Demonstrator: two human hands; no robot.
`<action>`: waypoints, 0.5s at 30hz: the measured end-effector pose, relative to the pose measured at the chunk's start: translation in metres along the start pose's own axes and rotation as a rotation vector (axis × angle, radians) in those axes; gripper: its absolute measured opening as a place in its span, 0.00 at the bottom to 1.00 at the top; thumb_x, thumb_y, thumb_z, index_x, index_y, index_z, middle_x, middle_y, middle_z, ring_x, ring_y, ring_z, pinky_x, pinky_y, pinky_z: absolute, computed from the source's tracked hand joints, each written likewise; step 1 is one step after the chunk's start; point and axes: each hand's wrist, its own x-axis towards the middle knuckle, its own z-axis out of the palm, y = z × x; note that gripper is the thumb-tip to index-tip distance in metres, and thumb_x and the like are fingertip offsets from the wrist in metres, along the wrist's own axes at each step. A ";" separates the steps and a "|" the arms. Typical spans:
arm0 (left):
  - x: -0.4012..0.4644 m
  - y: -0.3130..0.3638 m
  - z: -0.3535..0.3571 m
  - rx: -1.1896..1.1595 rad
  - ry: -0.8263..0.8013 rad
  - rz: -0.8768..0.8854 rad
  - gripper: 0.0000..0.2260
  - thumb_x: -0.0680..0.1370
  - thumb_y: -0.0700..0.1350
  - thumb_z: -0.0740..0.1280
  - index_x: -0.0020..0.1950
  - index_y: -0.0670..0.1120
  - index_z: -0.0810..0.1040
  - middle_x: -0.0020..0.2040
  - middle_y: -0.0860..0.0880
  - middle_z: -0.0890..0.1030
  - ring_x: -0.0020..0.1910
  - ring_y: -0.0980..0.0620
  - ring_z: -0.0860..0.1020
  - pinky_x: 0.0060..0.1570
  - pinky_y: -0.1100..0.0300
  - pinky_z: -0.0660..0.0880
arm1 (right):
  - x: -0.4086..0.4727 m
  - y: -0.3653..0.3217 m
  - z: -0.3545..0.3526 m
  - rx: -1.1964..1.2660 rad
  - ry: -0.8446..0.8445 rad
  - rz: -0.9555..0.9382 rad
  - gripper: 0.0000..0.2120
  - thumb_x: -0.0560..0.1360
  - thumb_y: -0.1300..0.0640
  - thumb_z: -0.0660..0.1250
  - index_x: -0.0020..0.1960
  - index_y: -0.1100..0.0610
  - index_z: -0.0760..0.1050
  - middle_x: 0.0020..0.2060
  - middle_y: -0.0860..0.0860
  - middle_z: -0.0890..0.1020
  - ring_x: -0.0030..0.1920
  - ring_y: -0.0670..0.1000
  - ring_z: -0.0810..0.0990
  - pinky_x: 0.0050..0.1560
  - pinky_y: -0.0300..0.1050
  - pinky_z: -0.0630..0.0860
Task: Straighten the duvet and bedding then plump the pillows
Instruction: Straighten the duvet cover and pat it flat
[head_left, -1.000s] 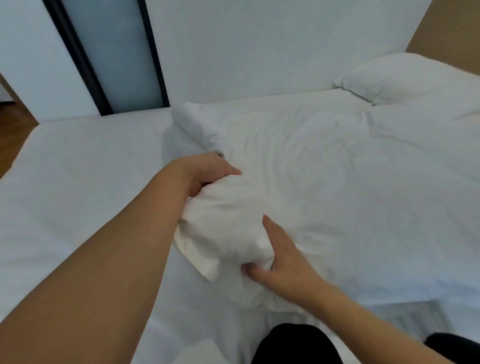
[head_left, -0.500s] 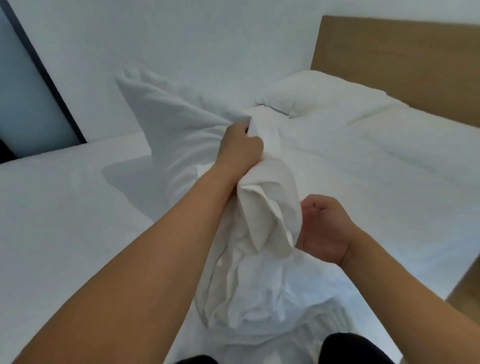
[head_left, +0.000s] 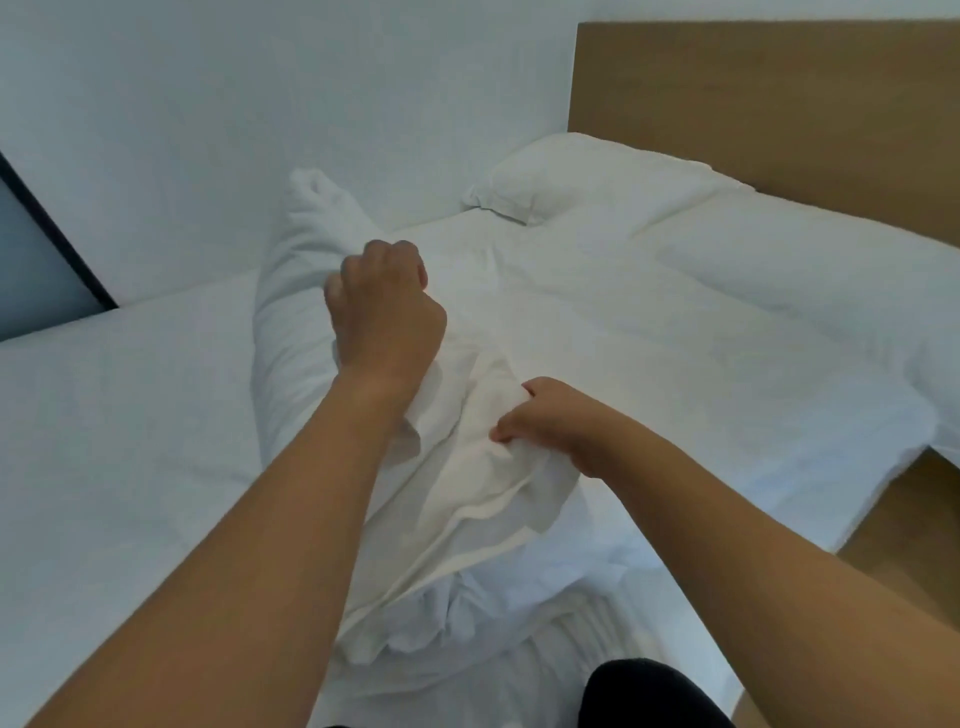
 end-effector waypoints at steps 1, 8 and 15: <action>-0.008 -0.012 -0.008 0.005 0.030 -0.062 0.10 0.73 0.42 0.62 0.54 0.46 0.74 0.57 0.46 0.75 0.57 0.41 0.72 0.54 0.50 0.68 | 0.002 0.000 0.002 0.000 -0.009 0.013 0.21 0.64 0.60 0.72 0.57 0.58 0.76 0.52 0.58 0.81 0.49 0.60 0.81 0.52 0.56 0.80; -0.120 -0.058 -0.025 -0.086 -0.473 -0.339 0.46 0.64 0.74 0.66 0.72 0.46 0.64 0.69 0.45 0.71 0.69 0.45 0.69 0.69 0.48 0.62 | 0.012 -0.005 -0.018 0.195 -0.029 0.124 0.19 0.67 0.54 0.69 0.55 0.62 0.75 0.46 0.61 0.80 0.43 0.59 0.81 0.46 0.54 0.80; -0.187 -0.060 0.012 0.377 -0.598 0.305 0.33 0.70 0.60 0.67 0.74 0.51 0.67 0.72 0.49 0.70 0.69 0.41 0.70 0.66 0.39 0.66 | 0.022 -0.037 0.001 -0.263 -0.124 0.251 0.47 0.62 0.26 0.70 0.68 0.59 0.69 0.63 0.57 0.77 0.58 0.58 0.77 0.60 0.52 0.71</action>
